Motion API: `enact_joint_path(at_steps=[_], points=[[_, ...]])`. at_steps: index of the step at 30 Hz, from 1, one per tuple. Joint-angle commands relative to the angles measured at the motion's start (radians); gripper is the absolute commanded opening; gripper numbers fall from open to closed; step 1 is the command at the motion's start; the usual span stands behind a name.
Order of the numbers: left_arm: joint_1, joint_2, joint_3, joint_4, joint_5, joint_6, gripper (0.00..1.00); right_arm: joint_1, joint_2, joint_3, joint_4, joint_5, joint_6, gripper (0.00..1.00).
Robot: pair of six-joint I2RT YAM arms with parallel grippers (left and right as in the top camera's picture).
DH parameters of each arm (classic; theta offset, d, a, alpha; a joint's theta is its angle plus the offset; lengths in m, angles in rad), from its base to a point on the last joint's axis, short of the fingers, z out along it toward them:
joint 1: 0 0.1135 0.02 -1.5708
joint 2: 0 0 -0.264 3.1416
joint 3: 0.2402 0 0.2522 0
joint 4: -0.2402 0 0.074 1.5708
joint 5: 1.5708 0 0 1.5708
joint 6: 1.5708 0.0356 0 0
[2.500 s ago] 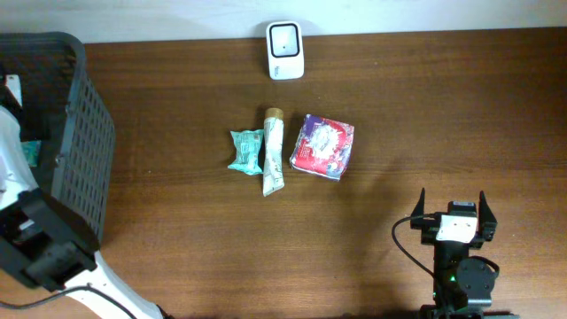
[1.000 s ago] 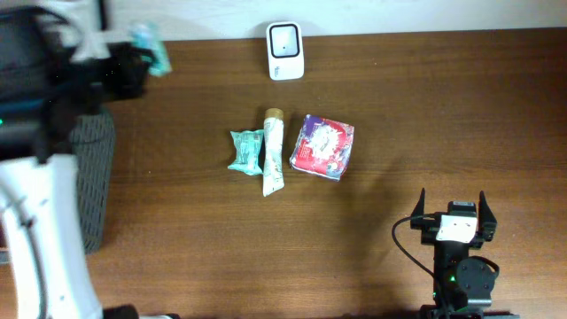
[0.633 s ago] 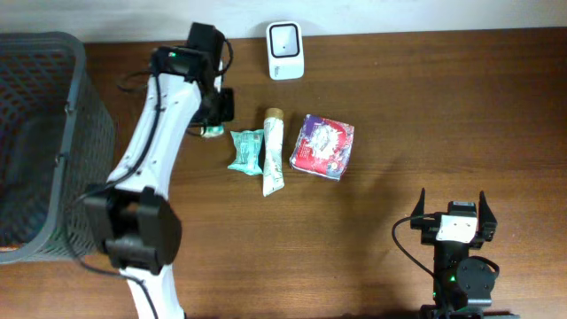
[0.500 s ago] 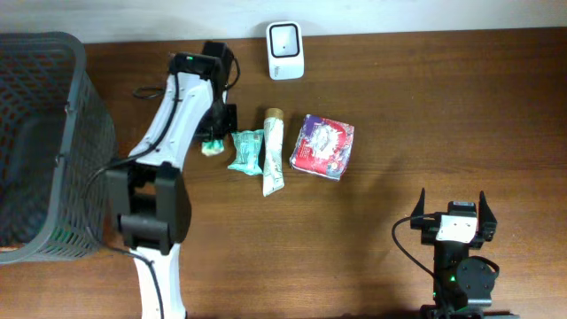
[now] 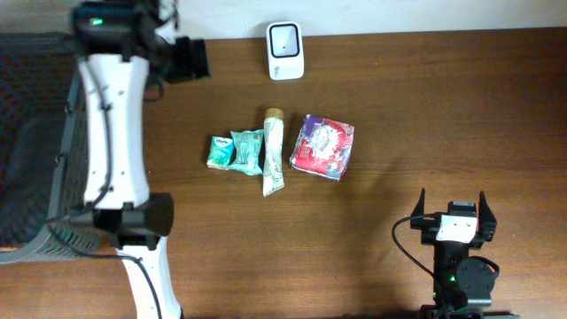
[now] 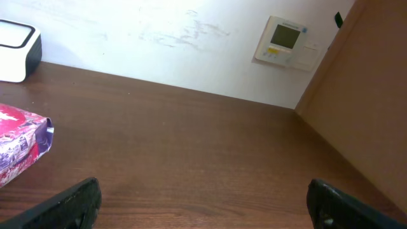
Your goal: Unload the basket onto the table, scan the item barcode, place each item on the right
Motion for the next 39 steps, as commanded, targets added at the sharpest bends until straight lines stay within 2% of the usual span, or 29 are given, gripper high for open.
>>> enact_joint_path(at_steps=[1,6,9,17,19,22,27,33,39], points=[[0.085,-0.124,0.095,-0.004,0.023,0.050,0.99,0.002,-0.006,-0.009,-0.002,0.012,0.000,0.99],[0.340,-0.217,0.056,-0.004,0.024,0.024,0.99,0.002,-0.006,-0.009,-0.002,0.011,0.000,0.98],[0.466,-0.222,0.006,-0.004,0.024,-0.045,0.99,0.002,-0.006,-0.009,-0.002,0.012,0.000,0.99],[0.698,-0.272,-0.222,-0.004,0.024,-0.086,0.99,0.002,-0.006,-0.009,-0.002,0.012,0.000,0.99],[0.726,-0.272,-0.248,-0.004,-0.002,-0.097,0.99,0.002,-0.006,-0.009,-0.002,0.012,0.000,0.98],[0.734,-0.271,-0.377,0.003,-0.205,-0.195,0.99,0.002,-0.006,-0.009,-0.002,0.012,0.000,0.99],[0.735,-0.271,-0.552,0.110,-0.335,-0.206,0.99,0.003,-0.006,-0.009,-0.002,0.012,0.000,0.98],[0.735,-0.268,-0.730,0.211,-0.421,-0.206,0.99,0.003,-0.006,-0.009,-0.002,0.011,0.000,0.99],[0.737,-0.259,-0.821,0.263,-0.501,-0.206,1.00,0.003,-0.006,-0.009,-0.002,0.011,0.000,0.99]])
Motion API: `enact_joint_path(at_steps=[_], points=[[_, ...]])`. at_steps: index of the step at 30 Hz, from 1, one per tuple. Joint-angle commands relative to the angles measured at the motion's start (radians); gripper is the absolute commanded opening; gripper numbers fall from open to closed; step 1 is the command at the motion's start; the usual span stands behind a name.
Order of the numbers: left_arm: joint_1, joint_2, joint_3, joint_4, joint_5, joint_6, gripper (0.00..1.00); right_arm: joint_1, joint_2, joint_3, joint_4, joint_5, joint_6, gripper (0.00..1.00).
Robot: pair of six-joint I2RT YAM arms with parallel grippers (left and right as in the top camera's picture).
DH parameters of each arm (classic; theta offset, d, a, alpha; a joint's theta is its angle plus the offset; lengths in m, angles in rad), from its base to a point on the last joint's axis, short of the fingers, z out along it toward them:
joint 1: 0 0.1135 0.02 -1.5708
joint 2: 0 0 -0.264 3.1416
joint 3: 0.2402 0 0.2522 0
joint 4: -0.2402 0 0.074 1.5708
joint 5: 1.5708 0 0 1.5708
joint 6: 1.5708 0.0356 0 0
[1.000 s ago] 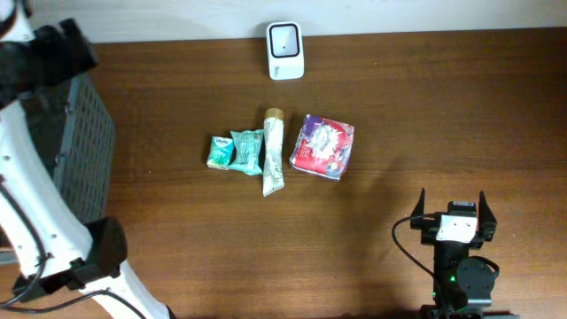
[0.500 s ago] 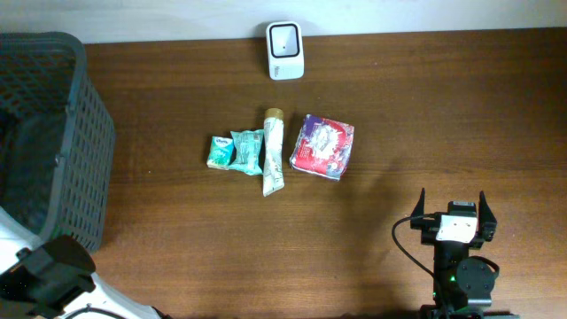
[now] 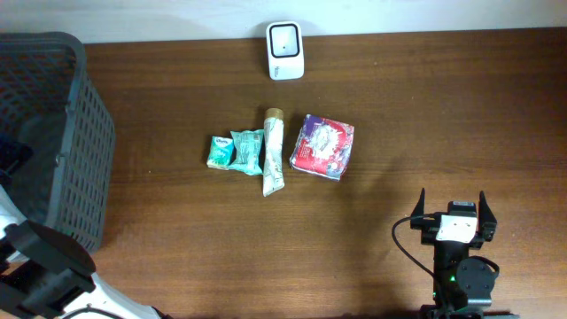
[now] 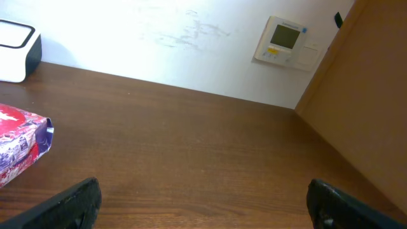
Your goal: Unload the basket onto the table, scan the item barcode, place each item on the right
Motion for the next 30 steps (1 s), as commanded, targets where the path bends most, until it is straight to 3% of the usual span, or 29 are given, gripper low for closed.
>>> enact_joint_path(at_steps=[1,16,24,30], points=[[0.005,0.000,-0.021,0.002,-0.049,-0.009,0.99,0.003,-0.006,-0.009,-0.002,0.012,0.000,0.98],[0.058,0.003,-0.253,0.140,-0.105,-0.009,0.99,0.003,-0.006,-0.009,-0.002,0.012,0.000,0.98],[0.142,0.004,-0.264,0.137,-0.010,-0.009,0.91,0.003,-0.006,-0.009,-0.002,0.012,0.000,0.99],[0.142,0.005,-0.381,0.224,0.003,-0.009,0.92,0.002,-0.006,-0.009,-0.002,0.012,0.000,0.98]])
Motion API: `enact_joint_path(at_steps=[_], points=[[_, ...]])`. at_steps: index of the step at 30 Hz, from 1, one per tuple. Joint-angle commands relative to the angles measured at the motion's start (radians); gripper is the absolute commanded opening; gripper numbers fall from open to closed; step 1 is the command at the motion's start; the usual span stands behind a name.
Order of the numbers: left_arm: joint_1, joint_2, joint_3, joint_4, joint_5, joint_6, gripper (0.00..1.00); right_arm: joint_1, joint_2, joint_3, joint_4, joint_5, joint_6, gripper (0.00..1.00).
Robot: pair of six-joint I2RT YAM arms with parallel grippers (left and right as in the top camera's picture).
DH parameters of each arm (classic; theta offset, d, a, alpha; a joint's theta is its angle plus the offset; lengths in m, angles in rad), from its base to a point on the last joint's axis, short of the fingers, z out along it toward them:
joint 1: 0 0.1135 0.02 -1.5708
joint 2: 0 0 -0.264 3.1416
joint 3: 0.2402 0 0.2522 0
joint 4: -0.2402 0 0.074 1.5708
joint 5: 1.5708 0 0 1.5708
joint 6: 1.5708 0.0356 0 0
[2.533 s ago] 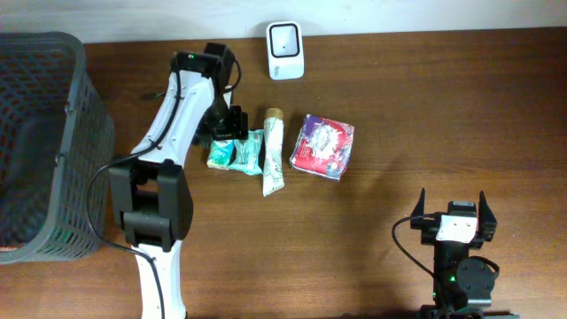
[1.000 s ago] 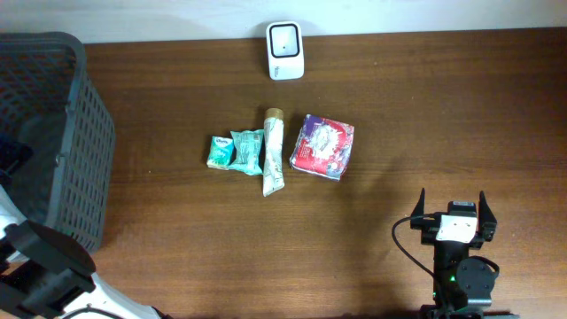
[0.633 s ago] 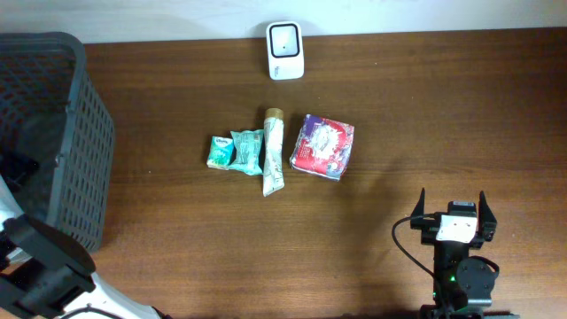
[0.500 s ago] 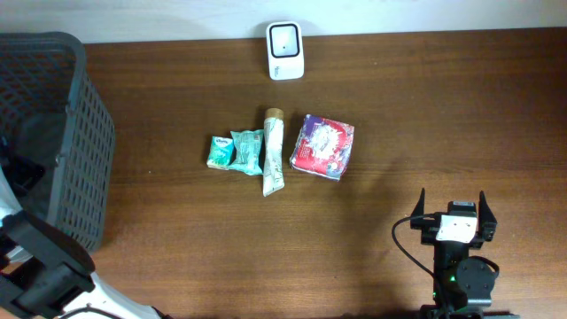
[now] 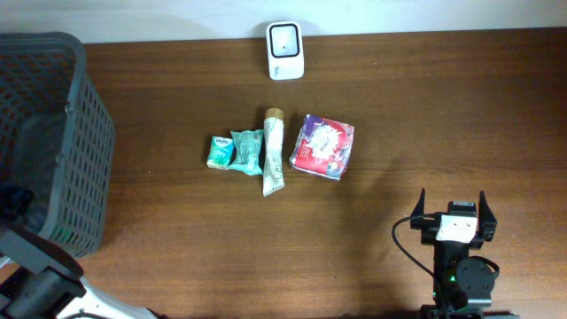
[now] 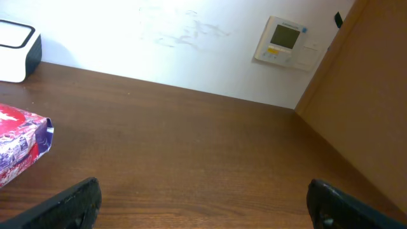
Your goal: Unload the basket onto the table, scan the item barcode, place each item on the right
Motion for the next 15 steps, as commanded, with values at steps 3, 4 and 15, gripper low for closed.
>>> enact_joint_path(at_steps=[3,4,15], points=[[0.001,0.002,-0.074,0.080,0.080,-0.005,0.90,0.002,-0.006,-0.009,-0.002,0.012,0.000,0.98],[0.001,0.002,-0.074,0.082,0.080,-0.005,0.90,0.002,-0.006,-0.009,-0.002,0.012,0.000,0.98],[0.001,0.002,-0.075,0.043,0.079,-0.006,0.86,0.002,-0.006,-0.009,-0.002,0.012,0.000,0.99]])
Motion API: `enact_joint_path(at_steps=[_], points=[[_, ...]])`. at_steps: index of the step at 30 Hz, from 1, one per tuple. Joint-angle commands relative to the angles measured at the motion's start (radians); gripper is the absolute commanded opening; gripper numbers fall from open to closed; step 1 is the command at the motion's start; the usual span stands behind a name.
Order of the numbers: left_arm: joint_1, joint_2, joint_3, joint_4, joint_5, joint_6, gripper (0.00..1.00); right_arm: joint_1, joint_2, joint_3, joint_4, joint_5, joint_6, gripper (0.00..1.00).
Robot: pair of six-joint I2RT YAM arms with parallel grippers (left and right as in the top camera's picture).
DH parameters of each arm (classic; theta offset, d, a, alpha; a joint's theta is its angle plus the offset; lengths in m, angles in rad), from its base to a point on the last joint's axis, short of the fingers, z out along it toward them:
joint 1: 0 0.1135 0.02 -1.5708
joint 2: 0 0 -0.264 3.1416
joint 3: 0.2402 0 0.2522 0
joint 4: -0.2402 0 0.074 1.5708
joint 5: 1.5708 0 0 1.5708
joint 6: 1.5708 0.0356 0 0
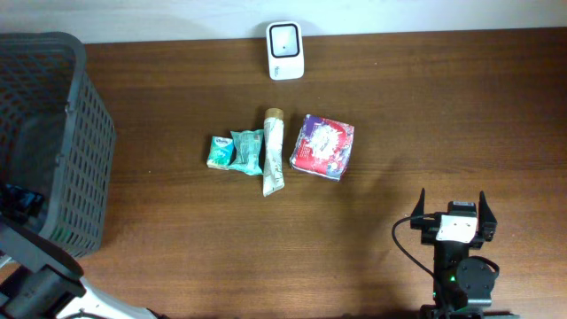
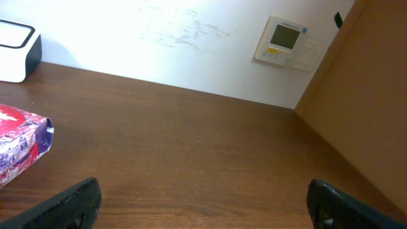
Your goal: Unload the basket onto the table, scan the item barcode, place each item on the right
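The white barcode scanner (image 1: 285, 39) stands at the table's back edge and shows again far left as the scanner (image 2: 18, 51). Mid-table lie a red-and-purple packet (image 1: 324, 147), a pale tube (image 1: 273, 164) and two teal packets (image 1: 234, 151). My right gripper (image 1: 452, 206) rests near the front right, open and empty. Its dark fingertips (image 2: 76, 203) stand wide apart, with the packet (image 2: 19, 149) ahead to the left. My left arm (image 1: 35, 270) sits at the lower-left corner. Its dark end (image 1: 18, 202) lies against the basket, fingers indistinct.
A dark mesh basket (image 1: 53, 133) fills the left edge of the table. A wall with a thermostat (image 2: 284, 41) runs behind the table, and a brown panel (image 2: 362, 114) bounds its right side.
The dark end of my left arm by the basket has shifted very slightly. The items, the scanner and the right gripper are where they were.
My left arm first reached along the table's left side, its end near the back edge left of the scanner. Later it was drawn back to the lower-left corner beside the basket, and it is still there. The items and right gripper never moved.
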Motion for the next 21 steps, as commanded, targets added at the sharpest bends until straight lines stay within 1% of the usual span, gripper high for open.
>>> enact_joint_path(at_steps=[1,6,9,10,12,13,14,15,16,17,18,19,21], points=[[0.001,0.001,-0.012,-0.010,0.011,-0.006,0.86,0.002,-0.006,-0.009,-0.002,0.012,0.001,0.99],[0.003,0.001,-0.032,-0.008,0.011,-0.006,0.84,0.002,-0.006,-0.009,-0.002,0.012,0.001,0.99],[0.003,0.001,-0.072,0.023,0.011,-0.006,0.84,0.002,-0.006,-0.009,-0.002,0.012,0.001,0.99],[0.003,0.001,-0.078,0.030,0.010,-0.006,0.75,0.002,-0.006,-0.009,-0.002,0.012,0.001,0.98],[0.003,0.001,-0.079,0.037,0.010,-0.006,0.54,0.003,-0.006,-0.009,-0.002,0.012,0.001,0.99],[0.003,0.001,-0.079,0.037,0.011,-0.006,0.38,0.002,-0.006,-0.009,-0.002,0.012,0.001,0.99],[0.003,0.001,-0.079,0.039,0.011,-0.006,0.33,0.002,-0.006,-0.009,-0.002,0.012,0.001,0.99],[0.003,0.001,-0.079,0.041,0.011,-0.006,0.31,0.002,-0.006,-0.009,-0.002,0.012,0.001,0.99],[0.003,0.001,-0.079,0.045,0.011,-0.006,0.32,0.002,-0.006,-0.009,-0.002,0.012,0.001,0.99],[0.003,0.001,-0.079,0.048,0.011,-0.006,0.37,0.002,-0.006,-0.009,-0.002,0.012,0.001,0.99],[0.003,0.001,-0.079,0.056,0.012,-0.006,0.43,0.002,-0.006,-0.009,-0.002,0.012,0.001,0.98],[0.003,0.001,-0.080,0.063,0.018,-0.006,0.53,0.003,-0.006,-0.009,-0.002,0.012,0.001,0.98],[0.003,0.001,-0.080,0.095,0.097,-0.005,0.66,0.002,-0.006,-0.009,-0.002,0.012,0.001,0.99]])
